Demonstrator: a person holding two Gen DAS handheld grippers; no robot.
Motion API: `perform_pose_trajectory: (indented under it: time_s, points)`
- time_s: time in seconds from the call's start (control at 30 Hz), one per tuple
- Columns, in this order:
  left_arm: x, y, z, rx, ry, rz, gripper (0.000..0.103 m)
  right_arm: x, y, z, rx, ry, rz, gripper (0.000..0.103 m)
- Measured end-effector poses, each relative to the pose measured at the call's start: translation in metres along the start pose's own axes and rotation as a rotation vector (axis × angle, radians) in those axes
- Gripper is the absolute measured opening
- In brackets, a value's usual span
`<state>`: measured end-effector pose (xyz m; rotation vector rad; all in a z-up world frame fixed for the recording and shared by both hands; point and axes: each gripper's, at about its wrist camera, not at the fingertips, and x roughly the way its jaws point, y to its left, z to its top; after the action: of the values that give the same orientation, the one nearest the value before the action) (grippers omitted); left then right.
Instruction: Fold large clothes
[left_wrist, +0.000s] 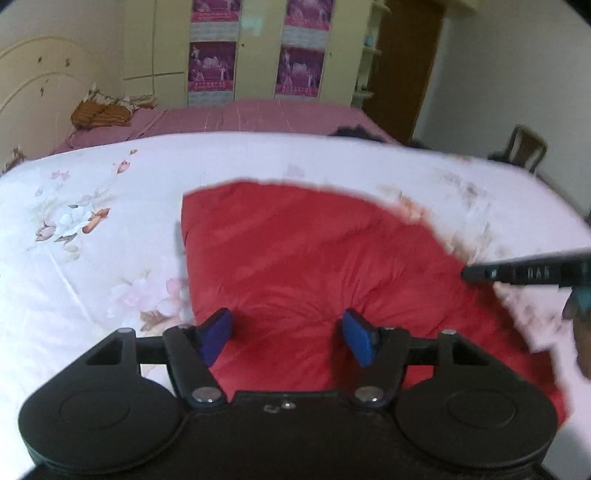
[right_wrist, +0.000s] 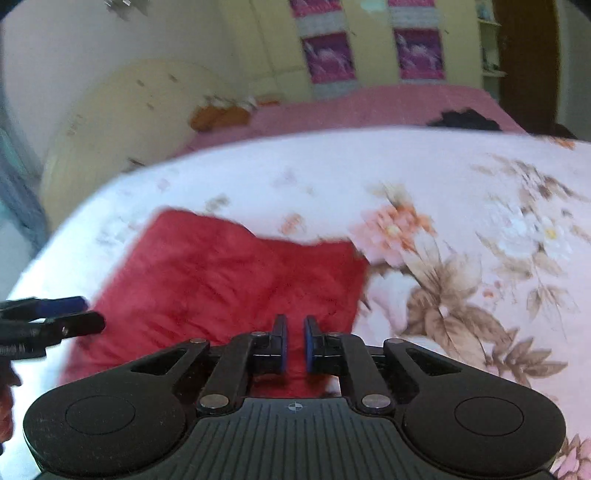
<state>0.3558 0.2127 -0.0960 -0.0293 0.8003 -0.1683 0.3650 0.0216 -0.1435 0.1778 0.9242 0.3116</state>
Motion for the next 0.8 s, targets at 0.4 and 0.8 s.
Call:
perform_pose_trajectory:
  time_s: [0.4, 0.8]
  points:
    - [-0.014, 0.006, -0.003, -0.039, 0.011, 0.031, 0.063, -0.017, -0.002, -0.003, 0.008, -0.007, 0.022, 0.009]
    - [-0.088, -0.028, -0.052, -0.047, -0.009, 0.015, 0.062, -0.077, 0.041, -0.060, -0.112, 0.007, 0.161, 0.009]
